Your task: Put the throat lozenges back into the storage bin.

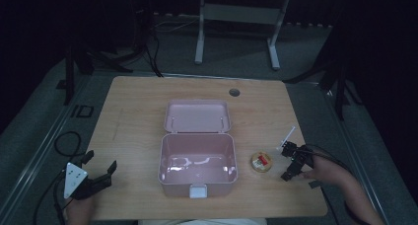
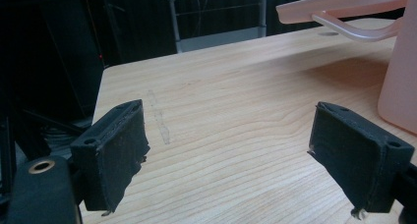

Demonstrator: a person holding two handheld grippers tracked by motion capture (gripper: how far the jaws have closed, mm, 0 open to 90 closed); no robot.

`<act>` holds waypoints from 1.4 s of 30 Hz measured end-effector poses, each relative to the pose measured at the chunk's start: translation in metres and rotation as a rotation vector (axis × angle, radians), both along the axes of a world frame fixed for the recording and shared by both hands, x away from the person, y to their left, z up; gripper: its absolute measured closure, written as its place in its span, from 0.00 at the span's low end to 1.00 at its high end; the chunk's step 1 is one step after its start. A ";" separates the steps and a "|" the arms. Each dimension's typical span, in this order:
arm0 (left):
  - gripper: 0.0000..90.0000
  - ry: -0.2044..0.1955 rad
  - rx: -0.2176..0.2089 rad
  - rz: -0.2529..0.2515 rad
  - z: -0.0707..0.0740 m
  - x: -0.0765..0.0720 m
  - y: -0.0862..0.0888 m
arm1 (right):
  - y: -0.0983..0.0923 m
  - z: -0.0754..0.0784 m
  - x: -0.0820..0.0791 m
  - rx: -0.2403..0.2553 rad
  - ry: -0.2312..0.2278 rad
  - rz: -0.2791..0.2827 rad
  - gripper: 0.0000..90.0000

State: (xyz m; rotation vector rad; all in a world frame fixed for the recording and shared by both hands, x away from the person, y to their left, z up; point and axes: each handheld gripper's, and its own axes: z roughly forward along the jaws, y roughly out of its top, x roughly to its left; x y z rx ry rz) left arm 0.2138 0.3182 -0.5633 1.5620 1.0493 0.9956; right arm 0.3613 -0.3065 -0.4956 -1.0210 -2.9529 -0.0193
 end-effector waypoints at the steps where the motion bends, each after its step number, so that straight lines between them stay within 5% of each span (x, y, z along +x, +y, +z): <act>1: 0.16 0.001 0.000 -0.001 0.000 0.000 0.000 | 0.003 0.001 0.002 -0.001 -0.003 0.003 0.14; 18: 0.16 0.001 0.000 -0.009 0.000 0.000 0.000 | 0.061 -0.009 0.029 0.037 0.026 0.104 0.15; 28: 0.16 0.000 -0.003 -0.010 0.000 0.000 0.000 | 0.078 -0.022 0.032 0.005 0.043 0.157 0.22; 35: 0.16 0.001 0.000 -0.010 0.000 0.000 0.000 | 0.082 -0.016 0.028 -0.007 0.062 0.199 0.22; 42: 0.16 0.002 0.002 -0.009 0.000 0.000 0.000 | 0.081 0.008 0.023 -0.007 0.063 0.265 0.22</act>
